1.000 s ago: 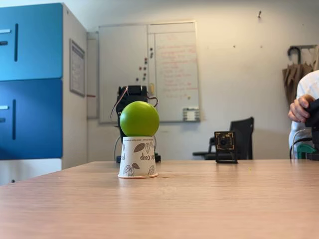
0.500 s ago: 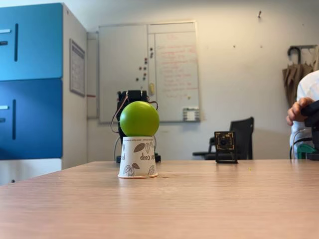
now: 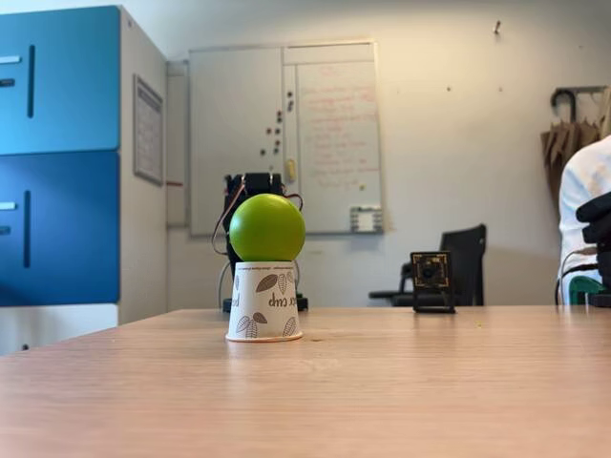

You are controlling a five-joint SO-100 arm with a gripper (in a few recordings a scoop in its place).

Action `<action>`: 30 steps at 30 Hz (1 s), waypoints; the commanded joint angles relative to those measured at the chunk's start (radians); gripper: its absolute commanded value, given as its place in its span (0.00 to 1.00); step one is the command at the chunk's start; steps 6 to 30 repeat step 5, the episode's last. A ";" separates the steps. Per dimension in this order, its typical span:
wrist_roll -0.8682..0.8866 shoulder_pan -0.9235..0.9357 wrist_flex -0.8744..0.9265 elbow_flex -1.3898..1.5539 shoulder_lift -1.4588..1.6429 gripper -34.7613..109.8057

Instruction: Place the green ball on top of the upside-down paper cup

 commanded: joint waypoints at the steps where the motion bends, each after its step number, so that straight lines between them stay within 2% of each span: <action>1: 0.005 -0.008 0.009 0.000 -0.002 0.24; 30: 0.005 -0.008 0.009 0.000 -0.002 0.24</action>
